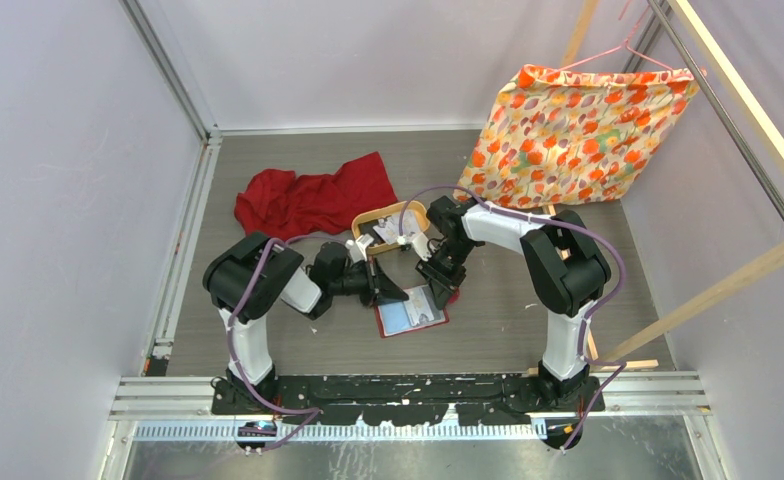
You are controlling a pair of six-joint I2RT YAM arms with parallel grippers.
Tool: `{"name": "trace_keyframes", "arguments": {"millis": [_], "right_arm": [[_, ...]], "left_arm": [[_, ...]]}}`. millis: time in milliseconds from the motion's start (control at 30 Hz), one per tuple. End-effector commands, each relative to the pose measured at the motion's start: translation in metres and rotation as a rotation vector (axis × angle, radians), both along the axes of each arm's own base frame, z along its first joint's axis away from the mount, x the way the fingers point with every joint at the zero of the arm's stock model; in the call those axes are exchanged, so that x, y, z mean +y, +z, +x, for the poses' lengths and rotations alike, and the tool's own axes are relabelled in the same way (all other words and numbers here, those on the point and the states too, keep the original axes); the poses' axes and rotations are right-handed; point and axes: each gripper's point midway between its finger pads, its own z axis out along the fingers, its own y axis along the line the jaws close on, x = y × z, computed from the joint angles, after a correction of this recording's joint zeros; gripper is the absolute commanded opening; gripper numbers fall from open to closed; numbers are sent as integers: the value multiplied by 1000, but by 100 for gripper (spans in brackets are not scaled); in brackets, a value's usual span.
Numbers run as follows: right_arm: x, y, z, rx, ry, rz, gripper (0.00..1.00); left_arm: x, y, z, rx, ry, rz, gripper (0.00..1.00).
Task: Put the credit cards into the card holder
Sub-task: Insert the credit card into the card holder.
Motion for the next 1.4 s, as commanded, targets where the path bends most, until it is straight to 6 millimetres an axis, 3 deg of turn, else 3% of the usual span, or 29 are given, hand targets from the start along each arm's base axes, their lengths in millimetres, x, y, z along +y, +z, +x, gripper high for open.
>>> {"name": "trace_keyframes", "arguments": {"millis": [0, 267, 467, 733, 1100, 1367], "right_arm": [[11, 13, 9, -47, 15, 38, 23], [13, 19, 11, -59, 12, 57, 27], [13, 26, 13, -77, 5, 76, 37], [12, 30, 15, -84, 1, 89, 41], [13, 34, 15, -88, 2, 99, 41], [14, 36, 14, -85, 4, 108, 40]], "left_arm": [[-3, -4, 1, 3, -16, 22, 2], [-1, -2, 5, -19, 3, 52, 18], [4, 3, 6, -37, 22, 95, 28], [13, 5, 4, -49, 35, 168, 34], [18, 6, -5, -44, 45, 216, 32], [23, 12, -16, -100, 89, 343, 12]]}}
